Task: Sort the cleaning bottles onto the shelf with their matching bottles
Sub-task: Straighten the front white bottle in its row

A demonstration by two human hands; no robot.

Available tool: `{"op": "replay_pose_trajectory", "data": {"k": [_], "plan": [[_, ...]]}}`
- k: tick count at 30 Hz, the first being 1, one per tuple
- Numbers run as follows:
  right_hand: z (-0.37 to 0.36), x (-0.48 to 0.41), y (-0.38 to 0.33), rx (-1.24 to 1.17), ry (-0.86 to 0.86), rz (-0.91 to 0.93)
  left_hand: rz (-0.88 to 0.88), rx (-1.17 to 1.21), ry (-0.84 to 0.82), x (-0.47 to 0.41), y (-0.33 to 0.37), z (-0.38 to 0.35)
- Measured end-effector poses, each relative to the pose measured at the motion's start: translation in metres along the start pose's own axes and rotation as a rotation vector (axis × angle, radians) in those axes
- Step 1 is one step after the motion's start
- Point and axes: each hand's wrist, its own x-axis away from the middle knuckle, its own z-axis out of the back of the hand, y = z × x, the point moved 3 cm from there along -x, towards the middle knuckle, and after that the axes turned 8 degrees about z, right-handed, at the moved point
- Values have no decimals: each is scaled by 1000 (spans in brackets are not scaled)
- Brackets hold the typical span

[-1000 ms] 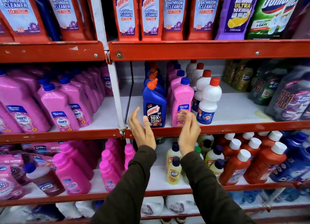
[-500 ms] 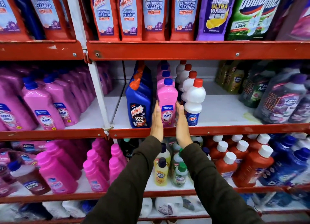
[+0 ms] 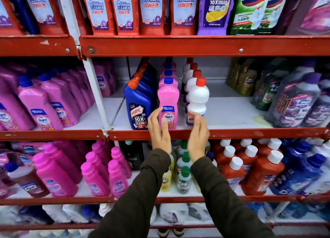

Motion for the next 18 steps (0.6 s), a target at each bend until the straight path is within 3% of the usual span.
{"op": "replay_pose_trajectory", "data": {"k": [3,6,11,18], "plan": [[25,-9,-15,4,95,72,-132,-21,-89,12,5,-18],[34,-32,-10,-4,10,-32,42,24,-336,12,15,-49],[31,-44,-6,-92,-200,-172,497,275,-405,-16,-14,-92],[30,-47,-15,-134,-217,-211,578,351,-447,-22,-18,-102]]}}
